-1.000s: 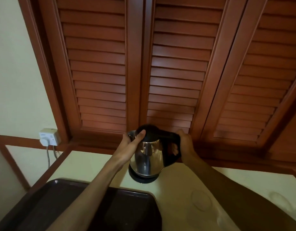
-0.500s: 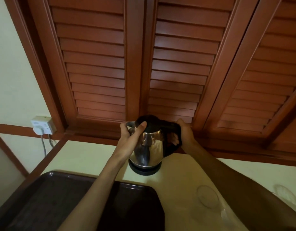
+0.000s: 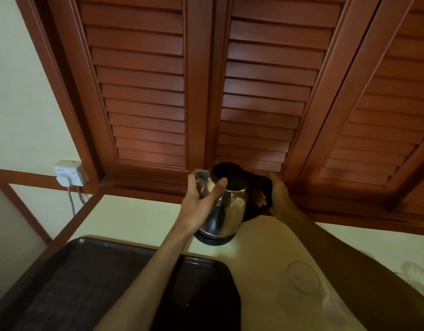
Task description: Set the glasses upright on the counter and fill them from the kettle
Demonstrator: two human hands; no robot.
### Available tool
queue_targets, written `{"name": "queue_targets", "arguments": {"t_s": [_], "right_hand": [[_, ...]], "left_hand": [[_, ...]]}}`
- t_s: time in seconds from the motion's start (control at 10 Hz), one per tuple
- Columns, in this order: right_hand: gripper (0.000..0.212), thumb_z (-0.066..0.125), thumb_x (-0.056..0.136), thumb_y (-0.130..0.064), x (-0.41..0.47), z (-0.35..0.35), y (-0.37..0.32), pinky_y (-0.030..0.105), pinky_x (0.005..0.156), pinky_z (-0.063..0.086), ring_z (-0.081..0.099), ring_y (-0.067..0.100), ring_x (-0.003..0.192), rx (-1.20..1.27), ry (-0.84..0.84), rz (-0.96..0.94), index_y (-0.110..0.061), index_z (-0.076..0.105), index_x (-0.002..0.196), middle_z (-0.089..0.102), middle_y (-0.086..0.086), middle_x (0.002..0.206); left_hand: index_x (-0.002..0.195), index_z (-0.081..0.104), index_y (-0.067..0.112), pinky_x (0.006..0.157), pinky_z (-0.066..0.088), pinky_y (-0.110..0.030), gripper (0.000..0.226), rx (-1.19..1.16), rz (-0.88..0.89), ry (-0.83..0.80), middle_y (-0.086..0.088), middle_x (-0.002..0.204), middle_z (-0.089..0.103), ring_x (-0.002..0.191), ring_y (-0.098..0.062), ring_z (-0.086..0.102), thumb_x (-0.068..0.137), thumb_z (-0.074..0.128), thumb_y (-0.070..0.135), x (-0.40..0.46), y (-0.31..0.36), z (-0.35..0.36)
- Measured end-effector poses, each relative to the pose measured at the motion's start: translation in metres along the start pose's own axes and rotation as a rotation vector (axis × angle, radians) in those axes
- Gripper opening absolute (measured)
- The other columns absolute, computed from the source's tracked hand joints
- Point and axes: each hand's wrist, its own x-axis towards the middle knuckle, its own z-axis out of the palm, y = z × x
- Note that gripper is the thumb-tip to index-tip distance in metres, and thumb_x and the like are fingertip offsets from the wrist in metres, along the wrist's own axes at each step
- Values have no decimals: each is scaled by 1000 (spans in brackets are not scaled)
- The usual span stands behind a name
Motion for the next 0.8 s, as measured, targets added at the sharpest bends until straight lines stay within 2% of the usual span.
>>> {"name": "queue_targets", "arguments": {"t_s": [0.1, 0.2, 0.3, 0.5, 0.6, 0.7, 0.8], "right_hand": [[66, 32, 101, -37, -9, 9, 2, 31, 45, 38, 40, 22, 34, -81, 19, -80, -15, 44, 39, 41, 8, 38], [67, 29, 106, -27, -18, 17, 1, 29, 44, 38, 41, 22, 34, -86, 60, -110, -10, 44, 43, 41, 9, 38], [66, 30, 107, -26, -22, 17, 0, 28, 44, 38, 41, 20, 34, -93, 89, -112, -8, 44, 45, 42, 6, 37], [65, 33, 106, -26, -27, 20, -4, 28, 45, 39, 42, 21, 34, -79, 123, -102, -8, 44, 45, 42, 8, 38], [64, 35, 105, -28, -33, 20, -8, 29, 50, 44, 46, 22, 37, -91, 132, -98, -6, 47, 46, 45, 11, 41], [55, 40, 104, -33, -38, 18, -15, 33, 62, 49, 59, 23, 53, -177, 164, -41, -3, 60, 63, 59, 12, 56], [43, 48, 104, -38, -49, 4, -25, 41, 77, 54, 70, 29, 82, -256, 275, -127, -6, 70, 85, 72, 17, 85]], "left_hand": [[131, 50, 37, 89, 55, -22, 53, -97, -13, -36, 8, 121, 72, 114, -6, 69, 86, 64, 61, -2, -9, -16], [132, 53, 33, 91, 55, -23, 50, -124, -4, -58, 4, 125, 71, 115, -5, 68, 89, 60, 56, 0, -13, -22], [133, 52, 34, 96, 54, -27, 50, -132, -6, -61, 6, 126, 70, 114, -2, 68, 89, 58, 57, -1, -16, -20], [134, 52, 35, 91, 53, -22, 45, -140, -11, -50, 13, 121, 71, 111, 5, 68, 93, 57, 53, -6, -14, -19], [132, 53, 38, 95, 51, -22, 44, -135, -15, -46, 17, 118, 72, 112, 4, 67, 91, 58, 54, -10, -14, -19], [143, 44, 36, 107, 49, -32, 58, -60, -47, -60, 13, 128, 65, 122, -4, 62, 91, 57, 57, -17, -4, -19], [153, 30, 31, 104, 43, -26, 55, -6, -18, -14, 15, 132, 55, 131, -12, 51, 103, 48, 47, -30, 11, -32]]}}
